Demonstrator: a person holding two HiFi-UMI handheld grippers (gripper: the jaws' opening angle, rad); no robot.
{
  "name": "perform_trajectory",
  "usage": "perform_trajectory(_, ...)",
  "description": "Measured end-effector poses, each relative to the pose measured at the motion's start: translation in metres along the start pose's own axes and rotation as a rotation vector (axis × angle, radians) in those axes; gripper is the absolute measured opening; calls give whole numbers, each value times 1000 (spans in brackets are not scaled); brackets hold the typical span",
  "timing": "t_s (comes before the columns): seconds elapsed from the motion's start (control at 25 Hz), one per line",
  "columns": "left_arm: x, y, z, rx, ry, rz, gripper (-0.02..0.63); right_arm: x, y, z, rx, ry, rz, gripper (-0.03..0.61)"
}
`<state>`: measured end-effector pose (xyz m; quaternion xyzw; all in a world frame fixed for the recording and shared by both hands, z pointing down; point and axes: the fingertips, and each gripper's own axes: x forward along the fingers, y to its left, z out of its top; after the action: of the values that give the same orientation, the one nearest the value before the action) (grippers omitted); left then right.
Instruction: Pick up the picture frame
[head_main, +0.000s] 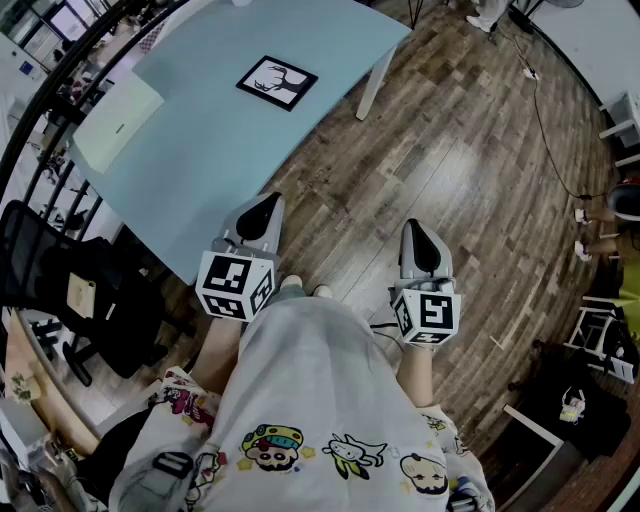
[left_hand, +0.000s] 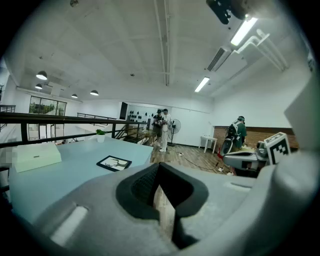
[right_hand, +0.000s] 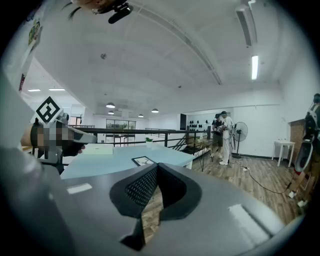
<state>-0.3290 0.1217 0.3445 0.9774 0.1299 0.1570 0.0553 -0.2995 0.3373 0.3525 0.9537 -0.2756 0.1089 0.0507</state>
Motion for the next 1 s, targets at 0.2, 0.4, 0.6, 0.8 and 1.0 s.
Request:
perform_trajectory(0.2, -3, -13, -14, -27, 21, 16, -2, -15, -14, -7, 38, -21, 2, 9)
perform_trajectory(0.4, -9, -20, -18, -36, 19, 54, -2, -20, -22, -13, 77, -29, 35, 44)
perform_trajectory(0.6, -3, -10, -23, -67, 28, 81, 16, -5, -20, -18, 86, -17, 82, 66)
perform_trajectory(0.8, 22, 5, -21, -79, 26, 79, 39, 26, -24, -14, 74, -9, 105, 80)
perform_trajectory(1.0, 65, 29, -1, -73, 5, 67, 56, 73, -37, -1, 60, -11, 106, 95)
